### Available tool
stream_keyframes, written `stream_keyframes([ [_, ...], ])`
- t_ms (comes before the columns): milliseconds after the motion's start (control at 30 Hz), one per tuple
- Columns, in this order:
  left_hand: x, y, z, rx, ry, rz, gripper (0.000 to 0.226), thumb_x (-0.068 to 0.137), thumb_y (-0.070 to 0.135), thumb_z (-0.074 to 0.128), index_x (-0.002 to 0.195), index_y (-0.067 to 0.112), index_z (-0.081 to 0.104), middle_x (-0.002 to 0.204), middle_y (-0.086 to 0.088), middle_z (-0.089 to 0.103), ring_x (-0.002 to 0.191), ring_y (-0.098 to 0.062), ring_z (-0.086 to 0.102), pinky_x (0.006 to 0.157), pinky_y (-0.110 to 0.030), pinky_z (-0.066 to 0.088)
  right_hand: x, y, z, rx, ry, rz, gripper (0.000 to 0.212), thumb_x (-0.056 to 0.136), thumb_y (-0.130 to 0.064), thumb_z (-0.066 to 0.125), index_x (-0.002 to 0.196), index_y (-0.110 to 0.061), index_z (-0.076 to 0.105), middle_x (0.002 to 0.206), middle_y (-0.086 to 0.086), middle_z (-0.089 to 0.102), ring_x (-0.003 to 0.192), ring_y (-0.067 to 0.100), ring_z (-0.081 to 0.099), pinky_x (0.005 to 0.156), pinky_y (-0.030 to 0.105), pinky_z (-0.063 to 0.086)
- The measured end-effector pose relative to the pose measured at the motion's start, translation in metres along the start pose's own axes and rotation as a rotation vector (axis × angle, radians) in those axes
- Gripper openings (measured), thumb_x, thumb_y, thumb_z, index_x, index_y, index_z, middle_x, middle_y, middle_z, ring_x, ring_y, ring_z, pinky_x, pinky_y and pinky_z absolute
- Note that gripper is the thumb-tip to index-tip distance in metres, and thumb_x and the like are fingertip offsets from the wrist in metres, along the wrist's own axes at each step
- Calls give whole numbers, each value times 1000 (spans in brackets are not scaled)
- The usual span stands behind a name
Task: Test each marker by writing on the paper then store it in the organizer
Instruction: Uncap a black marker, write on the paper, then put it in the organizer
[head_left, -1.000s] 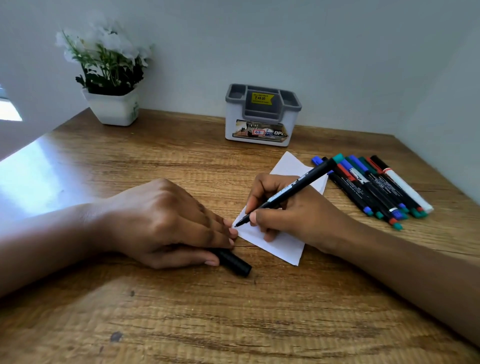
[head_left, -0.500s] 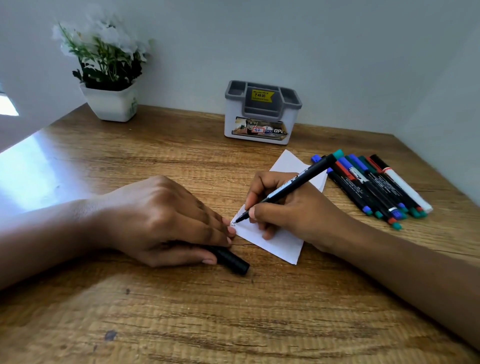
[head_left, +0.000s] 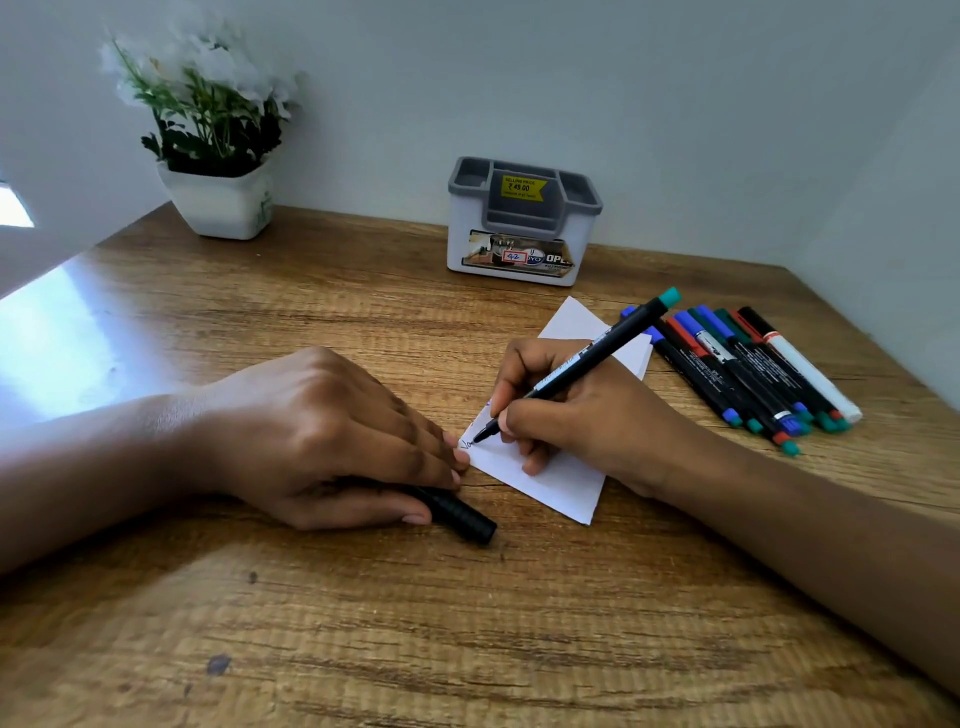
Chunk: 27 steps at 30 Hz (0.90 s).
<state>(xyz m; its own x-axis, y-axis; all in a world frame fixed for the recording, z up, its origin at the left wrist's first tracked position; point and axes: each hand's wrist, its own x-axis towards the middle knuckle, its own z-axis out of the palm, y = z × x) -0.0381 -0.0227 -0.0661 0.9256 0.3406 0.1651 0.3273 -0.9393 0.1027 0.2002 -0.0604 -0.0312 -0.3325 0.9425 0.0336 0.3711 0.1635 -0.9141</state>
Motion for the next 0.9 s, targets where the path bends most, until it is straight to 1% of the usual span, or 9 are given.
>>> stream_keyframes([
  [33,1,-3,1,5,-24,-33,27,94,52,52,111,33,58,102,8,74,99,-17,71,80,-44,57,0,0,0,4,5,2,11,81,3,59,74,-6,60,64,10,60,49,10,57,47,21,49],
  [67,1,-2,0,-17,3,-37,27,95,52,51,112,33,58,102,8,74,99,-17,71,79,-44,58,0,1,0,3,8,1,10,81,2,59,75,-6,60,64,9,60,49,10,57,47,22,50],
  [133,1,-3,2,-30,15,-13,26,95,52,51,112,34,57,103,8,74,99,-17,71,80,-44,58,0,1,1,-5,9,-3,8,81,1,60,76,-6,60,64,9,60,52,10,57,49,22,50],
  [267,0,-4,3,-25,10,-6,24,95,51,51,114,36,55,106,10,73,102,-15,69,81,-44,57,0,0,1,6,10,-3,11,81,3,59,74,-6,59,63,7,59,49,9,56,47,21,50],
  [400,2,-5,3,-28,19,5,23,95,51,51,112,36,57,103,10,73,100,-15,70,80,-44,57,0,1,1,23,25,0,9,82,2,59,75,-5,59,62,6,57,50,8,56,48,22,51],
  [567,1,-6,7,-88,43,-14,24,95,56,49,114,41,53,103,12,73,100,-13,70,81,-43,57,0,1,1,-3,29,-2,8,81,0,59,75,-6,59,62,5,58,50,9,57,49,23,52],
  [700,1,-8,8,-95,53,7,22,95,53,50,112,39,54,103,11,73,100,-14,70,81,-43,57,0,2,1,15,32,0,6,81,1,59,76,-3,59,61,5,58,51,9,57,49,24,52],
  [800,0,-10,9,-86,53,20,21,95,51,52,113,39,54,105,11,73,102,-14,69,81,-43,57,1,3,2,16,30,-5,6,82,0,60,78,-5,60,61,4,58,54,6,57,49,23,51],
  [900,1,-11,10,-94,48,24,20,95,50,52,113,41,54,106,12,72,103,-13,69,82,-43,57,1,2,1,14,26,-5,8,82,1,60,76,-5,59,62,5,57,53,8,57,49,23,52],
])
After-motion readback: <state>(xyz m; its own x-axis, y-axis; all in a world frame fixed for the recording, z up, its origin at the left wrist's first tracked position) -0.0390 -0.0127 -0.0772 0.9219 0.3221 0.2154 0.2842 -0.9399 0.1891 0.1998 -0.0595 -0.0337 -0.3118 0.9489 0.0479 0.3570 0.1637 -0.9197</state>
